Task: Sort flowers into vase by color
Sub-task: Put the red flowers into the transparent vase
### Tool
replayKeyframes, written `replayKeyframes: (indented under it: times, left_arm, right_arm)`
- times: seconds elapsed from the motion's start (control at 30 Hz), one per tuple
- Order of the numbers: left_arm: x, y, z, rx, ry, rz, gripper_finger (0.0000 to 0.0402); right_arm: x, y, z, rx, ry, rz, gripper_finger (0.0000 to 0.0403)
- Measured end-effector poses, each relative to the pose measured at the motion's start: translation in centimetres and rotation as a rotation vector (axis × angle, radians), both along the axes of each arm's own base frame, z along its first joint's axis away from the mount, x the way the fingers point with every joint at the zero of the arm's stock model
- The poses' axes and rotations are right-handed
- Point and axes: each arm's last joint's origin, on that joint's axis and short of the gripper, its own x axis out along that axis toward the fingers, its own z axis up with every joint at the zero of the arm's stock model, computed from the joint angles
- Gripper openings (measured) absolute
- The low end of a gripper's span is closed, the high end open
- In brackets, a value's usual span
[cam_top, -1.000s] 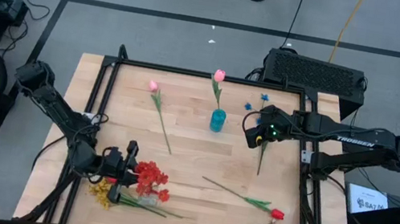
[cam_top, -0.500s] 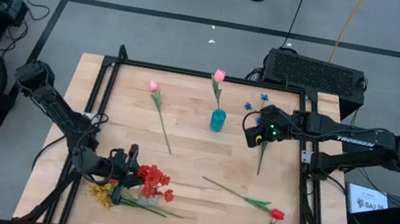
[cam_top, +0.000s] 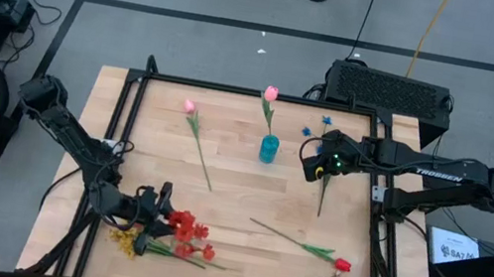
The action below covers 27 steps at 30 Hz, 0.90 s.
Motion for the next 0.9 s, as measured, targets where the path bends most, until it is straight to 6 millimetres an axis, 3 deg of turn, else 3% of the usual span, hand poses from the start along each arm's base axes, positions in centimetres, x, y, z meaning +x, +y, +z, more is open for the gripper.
replayKeyframes:
  times: [0.3,0.63,0.9]
  left_arm:
    - [0.0,0.0,0.0,-0.001,0.000,0.000,0.0211]
    - [-0.8,0.8,1.1,-0.075,0.017,0.003,0.0214]
    - [-2.4,2.1,1.1,-0.126,0.175,-0.045,0.0214]
  right_arm:
    - [0.0,0.0,0.0,0.000,0.000,0.000,0.0000]
    - [0.0,0.0,0.0,-0.003,0.001,0.004,0.0000]
    - [0.0,0.0,0.0,-0.006,0.002,0.009,0.0000]
